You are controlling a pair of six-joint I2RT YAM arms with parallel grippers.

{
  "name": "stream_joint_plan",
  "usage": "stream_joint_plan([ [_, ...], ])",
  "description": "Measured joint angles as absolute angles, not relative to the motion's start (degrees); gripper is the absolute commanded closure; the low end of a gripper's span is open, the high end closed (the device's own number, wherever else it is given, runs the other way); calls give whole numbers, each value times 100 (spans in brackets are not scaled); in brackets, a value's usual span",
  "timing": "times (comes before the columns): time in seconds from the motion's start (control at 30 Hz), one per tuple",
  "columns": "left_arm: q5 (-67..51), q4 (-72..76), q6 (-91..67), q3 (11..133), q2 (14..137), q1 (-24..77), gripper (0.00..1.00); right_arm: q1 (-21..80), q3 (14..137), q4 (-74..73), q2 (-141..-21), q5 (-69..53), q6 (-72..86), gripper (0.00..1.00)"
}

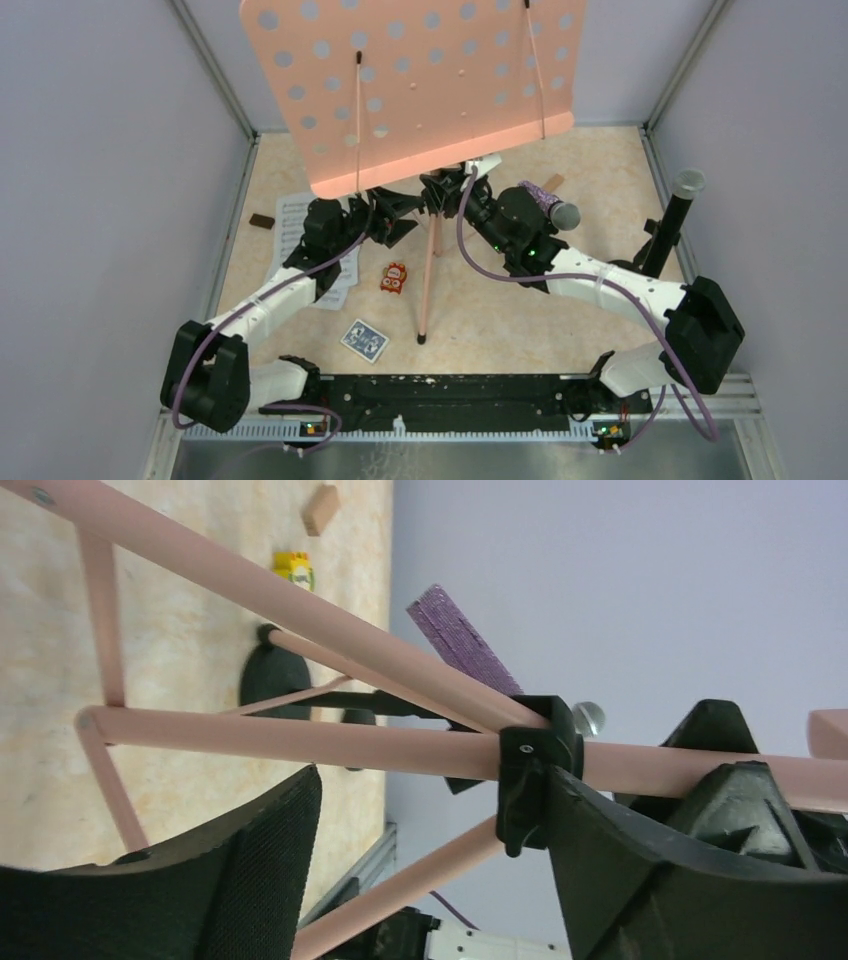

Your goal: Pack up the instrument practice props

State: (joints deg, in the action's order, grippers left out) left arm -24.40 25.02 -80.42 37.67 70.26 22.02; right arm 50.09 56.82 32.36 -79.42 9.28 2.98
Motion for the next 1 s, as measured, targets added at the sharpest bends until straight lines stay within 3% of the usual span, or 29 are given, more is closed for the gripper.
stream_joint_plan([
  [0.13, -2287, 1903, -7391, 3778, 6678, 2038, 2, 5092, 5682, 3245, -7950, 864, 298, 100],
  [0.37, -1334, 558, -5511, 3900, 5380, 1938, 1, 5116, 5682, 3277, -7968, 843, 301, 100],
  [0.6, -891, 792, -3857, 3310, 4241, 1938, 1, 5116, 5682, 3277, -7970, 838, 301, 100],
  [0.8, -1271, 1398, -2099, 2969, 4110, 1938, 1, 5120, 5723, 3251, -7994, 790, 296, 100],
  [1.0, -2366, 2272, -95, 2628, 4051, 1938, 1, 5129, 5745, 3214, -8001, 735, 296, 100],
])
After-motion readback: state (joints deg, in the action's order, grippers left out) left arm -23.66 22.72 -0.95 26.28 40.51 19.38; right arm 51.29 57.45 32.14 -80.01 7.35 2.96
